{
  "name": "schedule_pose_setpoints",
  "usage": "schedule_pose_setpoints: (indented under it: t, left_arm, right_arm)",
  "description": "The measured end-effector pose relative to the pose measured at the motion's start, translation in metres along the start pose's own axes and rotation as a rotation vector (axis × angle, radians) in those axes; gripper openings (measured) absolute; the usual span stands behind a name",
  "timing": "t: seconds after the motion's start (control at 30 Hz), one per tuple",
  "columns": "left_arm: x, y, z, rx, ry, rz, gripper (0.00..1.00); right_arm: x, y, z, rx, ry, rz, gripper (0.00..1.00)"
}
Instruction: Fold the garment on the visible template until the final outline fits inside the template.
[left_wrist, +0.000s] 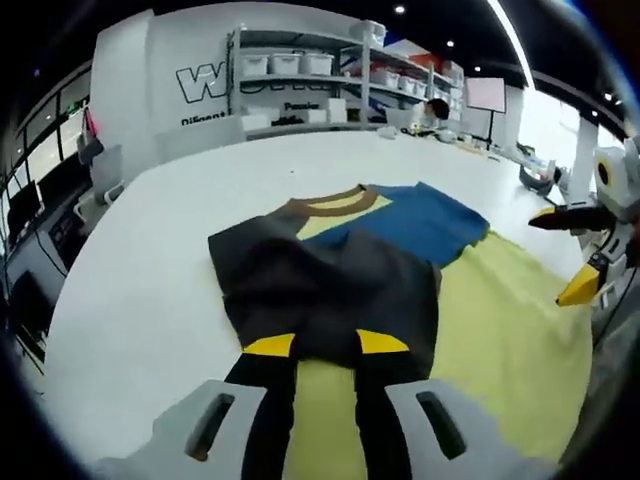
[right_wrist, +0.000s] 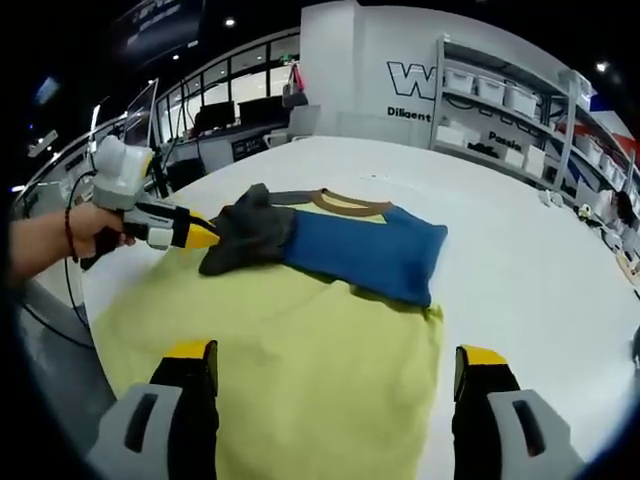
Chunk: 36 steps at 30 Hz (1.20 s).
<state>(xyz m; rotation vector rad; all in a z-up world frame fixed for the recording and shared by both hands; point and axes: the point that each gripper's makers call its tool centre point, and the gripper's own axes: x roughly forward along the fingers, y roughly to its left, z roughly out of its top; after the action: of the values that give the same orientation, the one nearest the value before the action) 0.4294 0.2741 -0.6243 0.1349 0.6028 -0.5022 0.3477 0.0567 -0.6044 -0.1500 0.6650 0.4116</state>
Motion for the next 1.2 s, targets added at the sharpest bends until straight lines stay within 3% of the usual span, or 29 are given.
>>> schedule_pose_setpoints:
  t: [0.27,0.43,0.57,0.83,1.1,1.2]
  left_arm:
    - [0.008,0.000,0.000,-0.024,-0.002,-0.020,0.00]
    - [0.003,-0.014,0.006,-0.053,-0.021,-0.064,0.00]
    - [-0.004,-0.022,0.018,-0.101,-0.063,-0.086,0.00]
    - [-0.021,-0.044,0.066,-0.122,-0.225,-0.151,0.00]
    - [-0.024,-0.062,0.084,-0.174,-0.269,-0.206,0.00]
    - [-0.022,-0.071,0.088,-0.186,-0.275,-0.222,0.00]
  right_arm:
    - [0.003,0.006,-0.001,-0.023,0.009,0.018,0.98]
    - [0.003,0.004,-0.001,-0.022,0.009,0.014,0.98]
    - [0.003,0.004,-0.002,-0.020,0.009,0.016,0.98]
    - [0.005,0.013,0.003,-0.090,0.002,0.032,0.97]
    - [0.013,0.020,0.019,-0.095,-0.037,0.055,0.92]
    - [0.017,0.032,0.034,-0.123,-0.070,0.076,0.88]
